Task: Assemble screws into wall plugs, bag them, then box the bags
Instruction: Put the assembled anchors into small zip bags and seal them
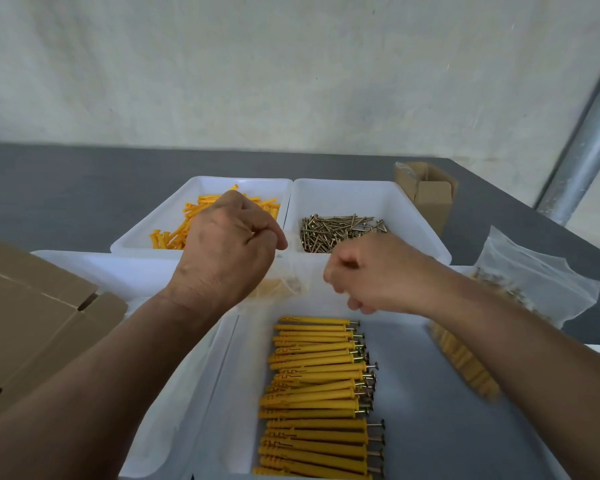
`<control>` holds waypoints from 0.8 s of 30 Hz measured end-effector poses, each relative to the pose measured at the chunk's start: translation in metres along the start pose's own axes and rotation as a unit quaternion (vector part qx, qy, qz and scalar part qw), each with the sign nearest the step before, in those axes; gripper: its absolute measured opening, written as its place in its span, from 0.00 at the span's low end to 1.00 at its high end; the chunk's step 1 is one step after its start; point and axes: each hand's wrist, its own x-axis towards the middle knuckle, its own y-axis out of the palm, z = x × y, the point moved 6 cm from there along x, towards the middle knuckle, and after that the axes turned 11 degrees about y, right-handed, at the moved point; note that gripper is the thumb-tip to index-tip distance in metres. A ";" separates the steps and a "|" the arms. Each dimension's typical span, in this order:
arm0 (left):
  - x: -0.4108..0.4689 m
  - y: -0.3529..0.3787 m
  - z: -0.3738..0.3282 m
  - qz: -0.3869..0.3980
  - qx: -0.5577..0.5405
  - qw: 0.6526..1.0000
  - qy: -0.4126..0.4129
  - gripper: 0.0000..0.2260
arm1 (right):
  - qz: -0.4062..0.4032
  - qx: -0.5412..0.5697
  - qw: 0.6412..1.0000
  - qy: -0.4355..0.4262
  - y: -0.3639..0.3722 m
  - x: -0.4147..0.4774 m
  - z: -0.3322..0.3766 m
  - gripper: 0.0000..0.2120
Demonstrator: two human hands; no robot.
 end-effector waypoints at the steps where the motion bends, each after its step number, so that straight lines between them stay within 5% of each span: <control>1: 0.000 0.000 0.000 0.004 0.000 1.000 0.001 0.15 | 0.032 -0.079 0.996 0.006 0.007 -0.001 -0.003 0.10; 7: -0.002 0.003 0.000 0.019 0.013 1.000 0.000 0.14 | 0.158 -0.286 0.944 0.039 0.034 -0.005 -0.018 0.13; 24: -0.001 0.002 0.004 0.015 -0.006 1.000 -0.012 0.14 | 0.219 -0.287 0.931 0.045 0.061 -0.001 -0.022 0.16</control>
